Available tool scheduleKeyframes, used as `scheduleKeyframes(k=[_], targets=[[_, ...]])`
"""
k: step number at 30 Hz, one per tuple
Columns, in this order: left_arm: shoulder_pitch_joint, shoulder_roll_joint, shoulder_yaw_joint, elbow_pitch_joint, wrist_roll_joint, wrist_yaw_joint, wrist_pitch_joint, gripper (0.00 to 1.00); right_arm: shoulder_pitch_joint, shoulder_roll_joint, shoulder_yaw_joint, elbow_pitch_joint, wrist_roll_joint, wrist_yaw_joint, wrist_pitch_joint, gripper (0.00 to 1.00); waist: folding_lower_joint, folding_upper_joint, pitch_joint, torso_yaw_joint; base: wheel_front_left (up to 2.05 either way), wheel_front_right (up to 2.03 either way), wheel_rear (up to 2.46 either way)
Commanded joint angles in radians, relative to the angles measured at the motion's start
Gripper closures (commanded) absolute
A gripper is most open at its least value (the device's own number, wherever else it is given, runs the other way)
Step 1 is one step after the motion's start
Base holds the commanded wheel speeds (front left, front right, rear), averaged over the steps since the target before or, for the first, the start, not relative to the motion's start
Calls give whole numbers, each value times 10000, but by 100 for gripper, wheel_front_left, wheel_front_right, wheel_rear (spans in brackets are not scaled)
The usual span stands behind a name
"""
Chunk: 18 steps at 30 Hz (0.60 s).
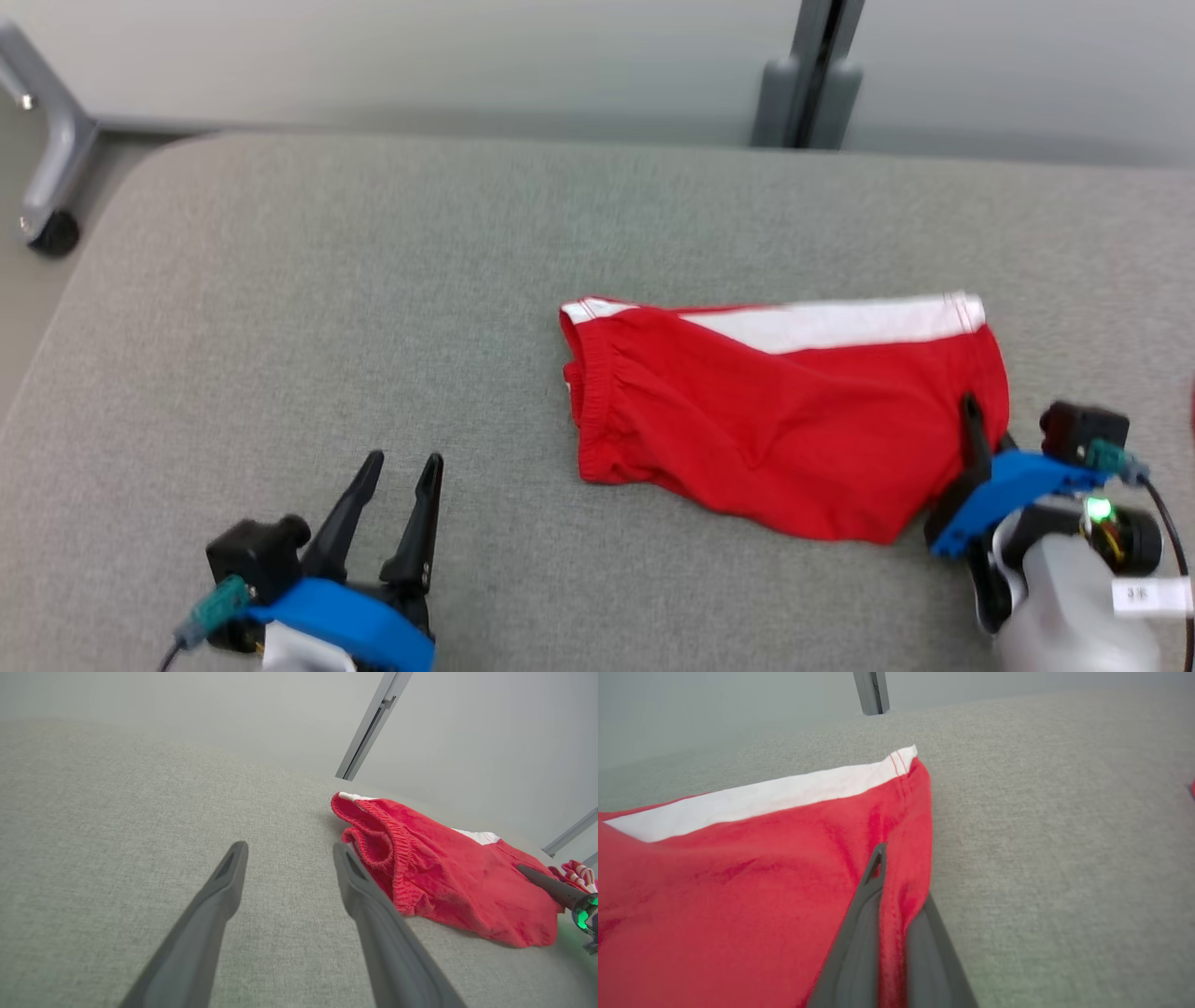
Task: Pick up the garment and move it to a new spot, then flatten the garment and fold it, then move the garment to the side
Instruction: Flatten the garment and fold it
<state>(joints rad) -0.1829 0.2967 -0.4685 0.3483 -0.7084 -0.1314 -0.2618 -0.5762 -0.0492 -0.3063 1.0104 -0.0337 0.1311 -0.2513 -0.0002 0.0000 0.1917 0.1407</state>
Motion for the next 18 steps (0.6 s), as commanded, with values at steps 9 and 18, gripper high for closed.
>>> scheduleKeyframes(k=[9,18], targets=[[1637,-691,178,376,837,16,-40,0,2281,-122,217,-903,1139,-5,-147,100,2,0,-1718,-558,0,0,0],[1937,-914,-13,395,1170,15,-42,0,3005,-73,551,-2703,1477,-4,-143,100,2,0,-1944,-344,0,0,0]])
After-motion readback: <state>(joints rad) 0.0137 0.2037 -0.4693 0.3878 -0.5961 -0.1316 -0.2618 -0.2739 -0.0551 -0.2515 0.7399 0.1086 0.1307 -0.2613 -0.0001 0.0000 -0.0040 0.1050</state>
